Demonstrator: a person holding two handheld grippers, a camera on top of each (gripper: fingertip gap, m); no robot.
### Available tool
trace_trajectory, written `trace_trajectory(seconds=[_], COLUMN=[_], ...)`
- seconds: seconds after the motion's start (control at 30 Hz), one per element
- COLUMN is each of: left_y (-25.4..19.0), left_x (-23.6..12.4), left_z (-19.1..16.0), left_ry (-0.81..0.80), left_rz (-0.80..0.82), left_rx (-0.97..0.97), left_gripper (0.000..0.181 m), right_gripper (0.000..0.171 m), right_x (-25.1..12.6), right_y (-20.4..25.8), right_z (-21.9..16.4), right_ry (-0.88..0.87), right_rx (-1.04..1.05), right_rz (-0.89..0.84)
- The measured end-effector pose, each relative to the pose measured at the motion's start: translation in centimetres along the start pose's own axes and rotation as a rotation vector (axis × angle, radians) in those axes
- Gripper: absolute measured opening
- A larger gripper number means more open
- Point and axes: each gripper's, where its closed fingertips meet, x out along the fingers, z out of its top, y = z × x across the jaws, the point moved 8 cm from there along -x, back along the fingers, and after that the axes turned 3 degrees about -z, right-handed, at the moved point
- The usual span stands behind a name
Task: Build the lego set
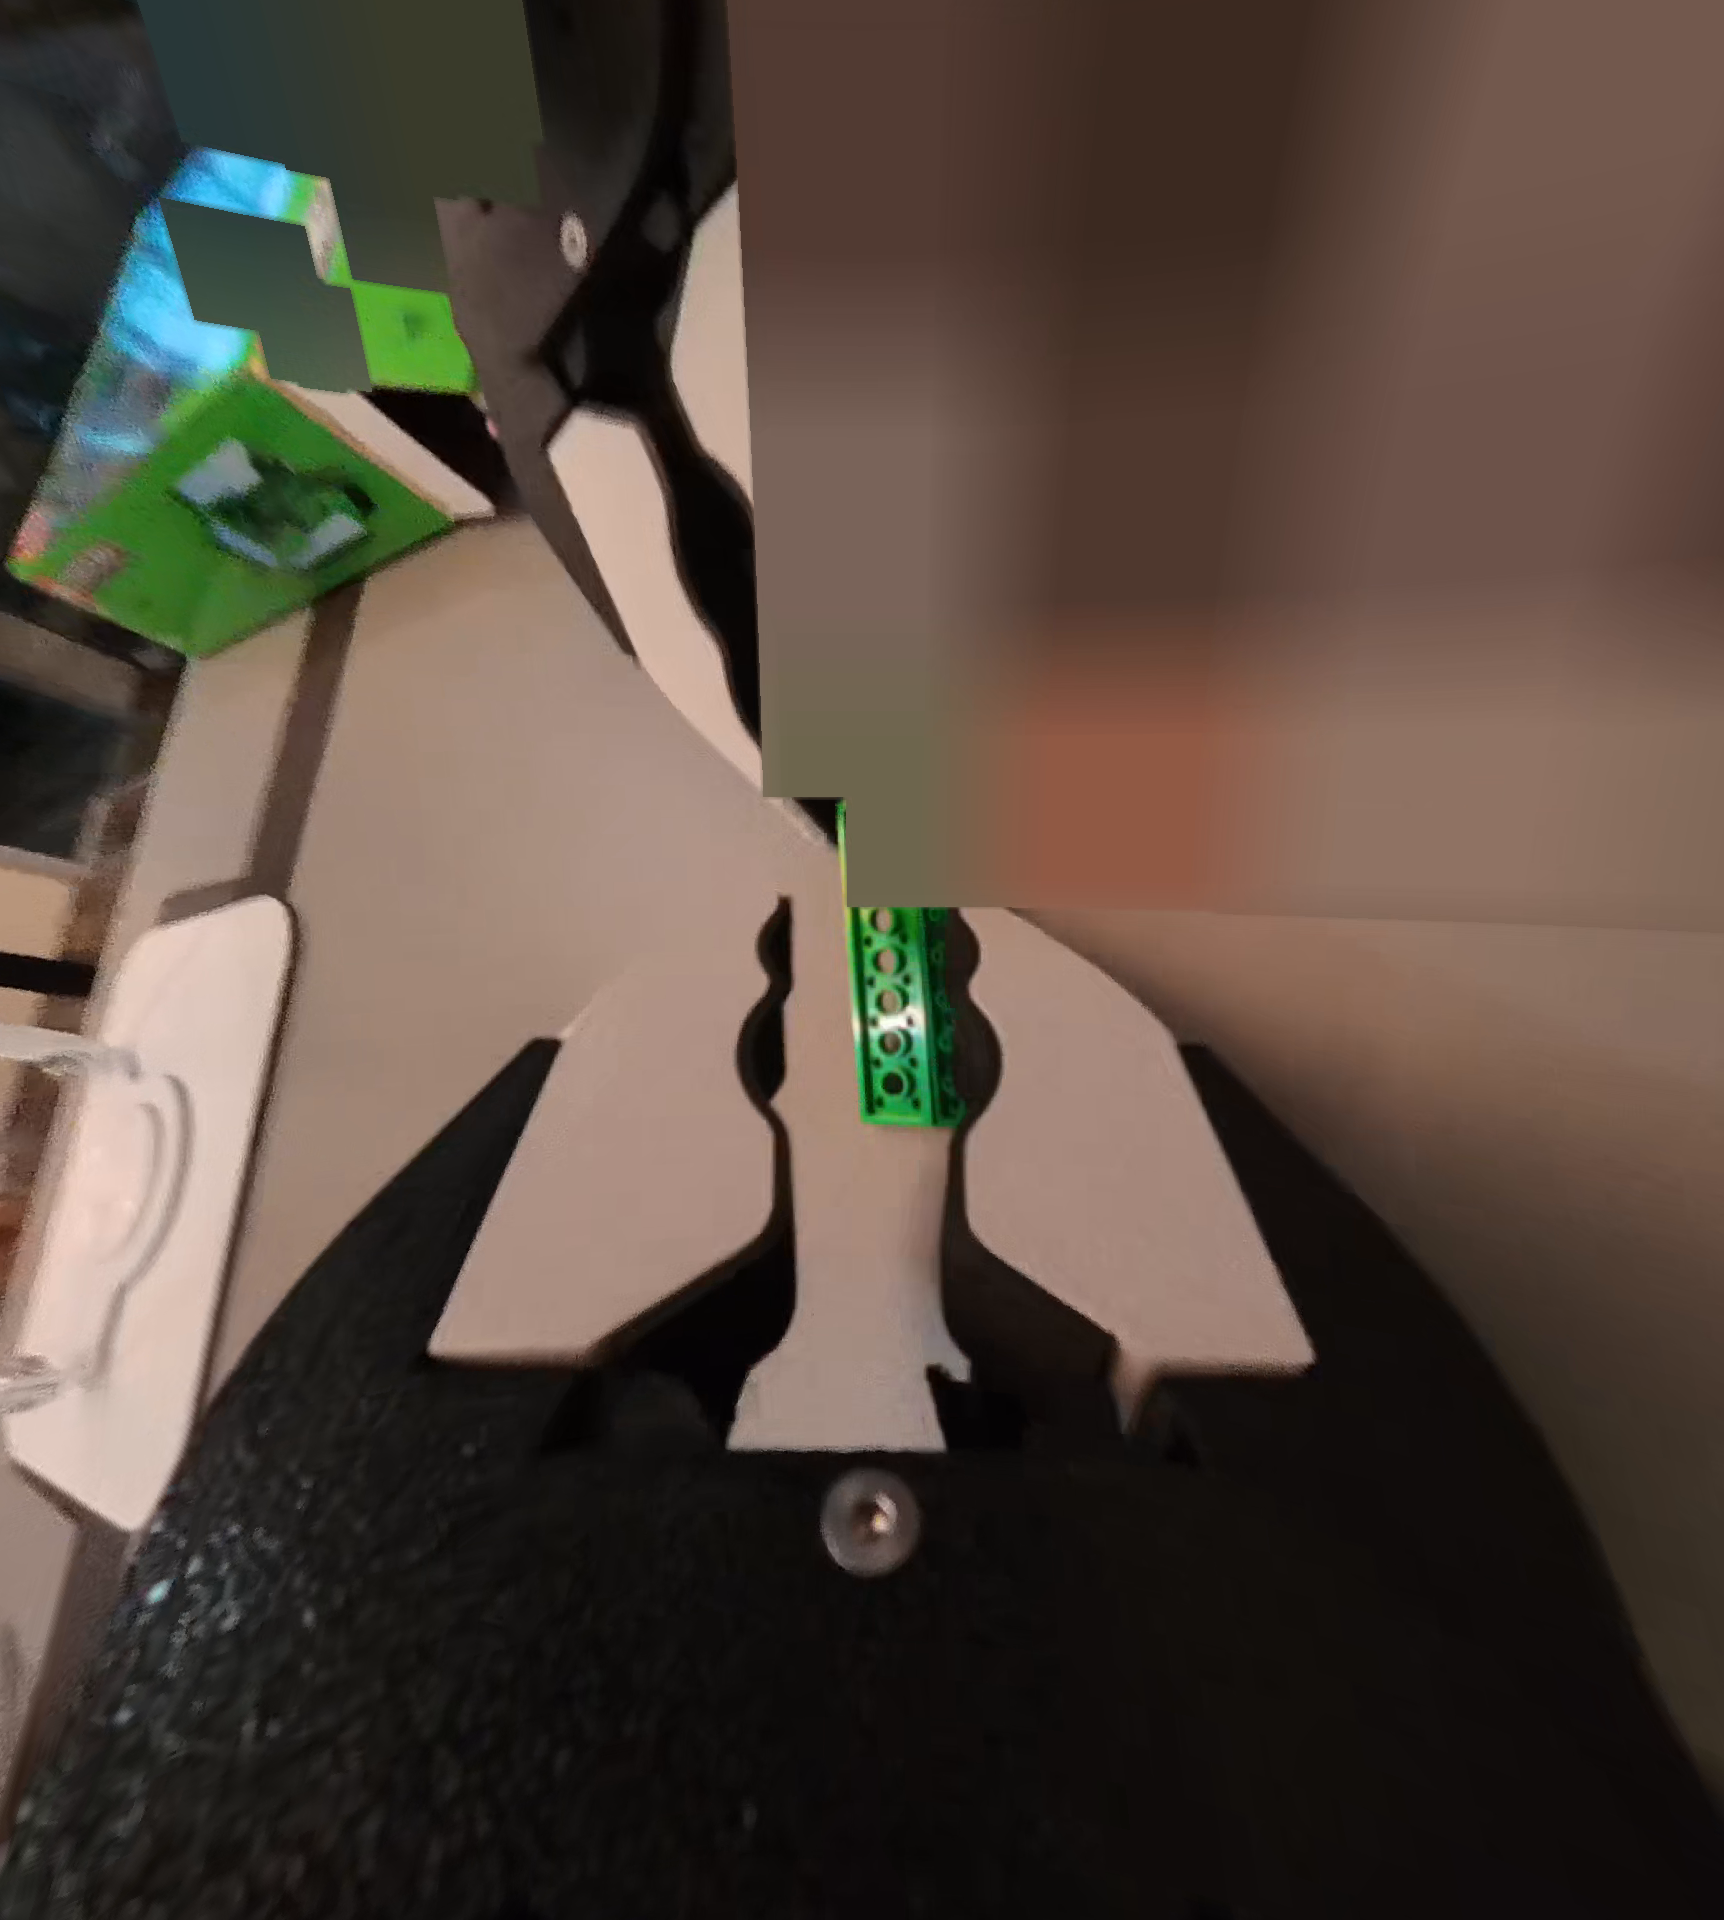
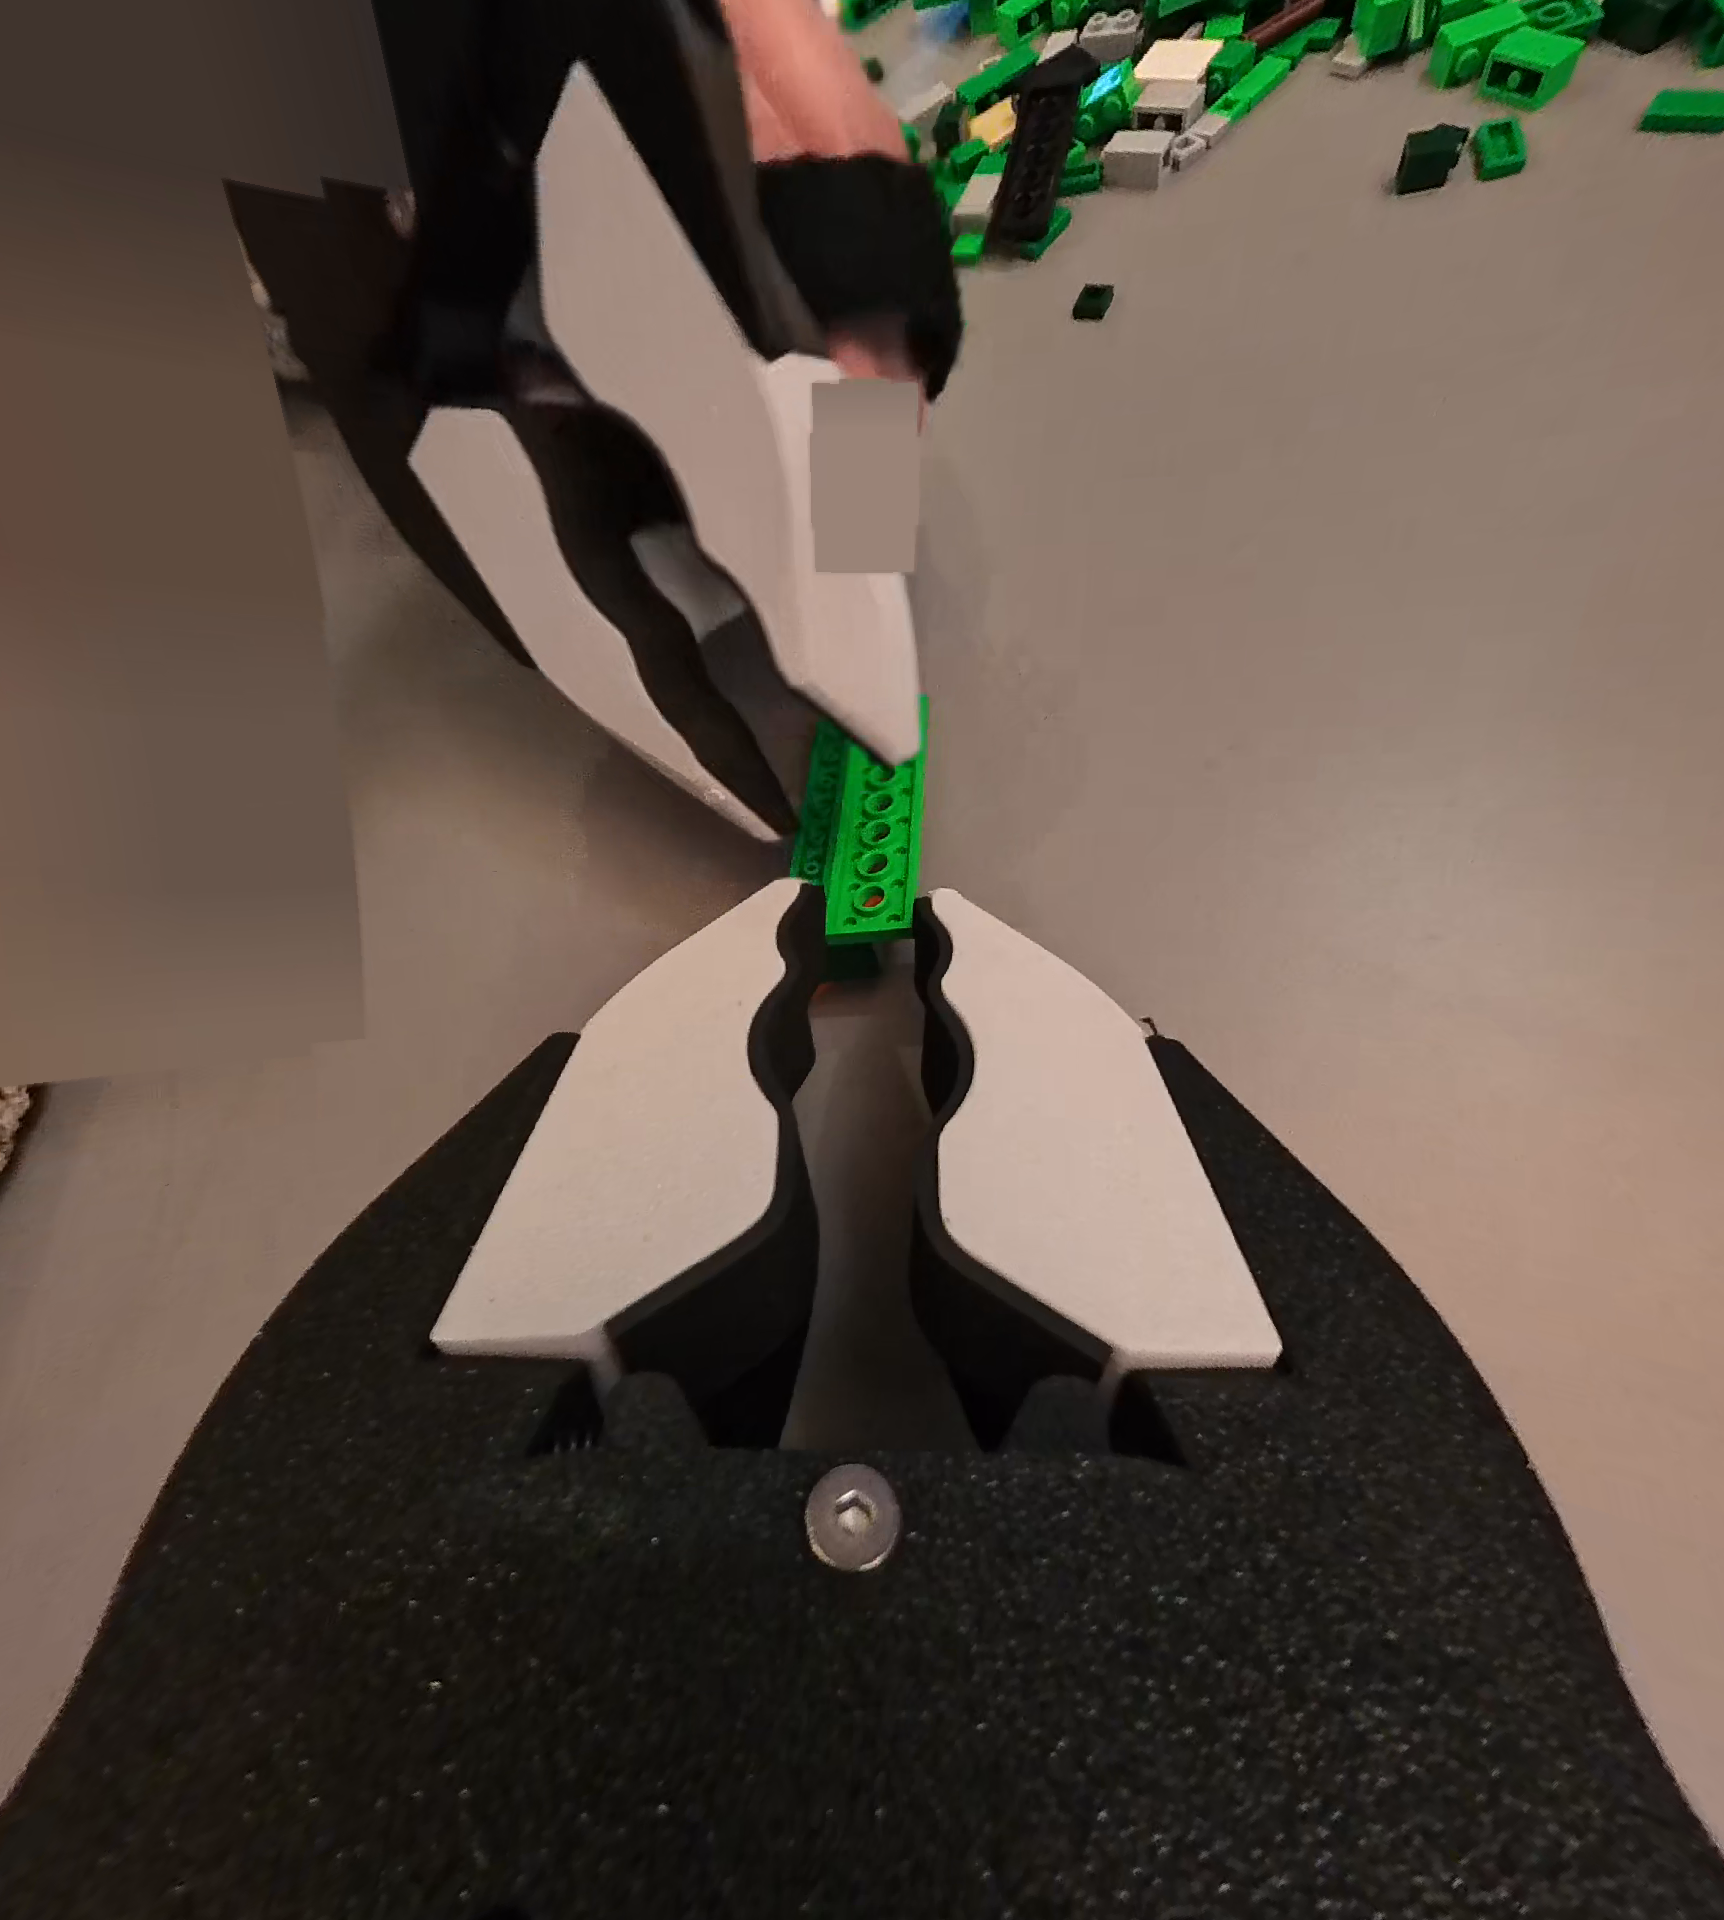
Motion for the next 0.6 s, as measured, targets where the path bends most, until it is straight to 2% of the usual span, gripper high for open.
trace_trajectory(seconds=[0.07,0.1,0.27,0.6], left_y=[-0.1,-0.3,-1.5,-2.1], left_x=[0.1,0.2,0.5,1.1], left_z=[-0.3,-0.4,-0.3,-0.6], left_ry=[0.039,0.052,0.110,0.206], left_rz=[-0.040,-0.034,0.098,0.212], left_rx=[-0.029,-0.011,0.162,0.347], left_gripper=[0.036,0.036,0.023,0.006], right_gripper=[0.016,0.010,0.009,0.011], right_x=[0.0,0.0,-0.1,-0.2], right_y=[-0.1,-0.3,-0.3,-0.4], right_z=[0.0,0.0,0.0,0.0], right_ry=[-0.003,-0.003,-0.009,-0.013], right_rx=[0.018,0.036,0.051,0.063], right_rz=[-0.001,-0.011,-0.007,0.002])
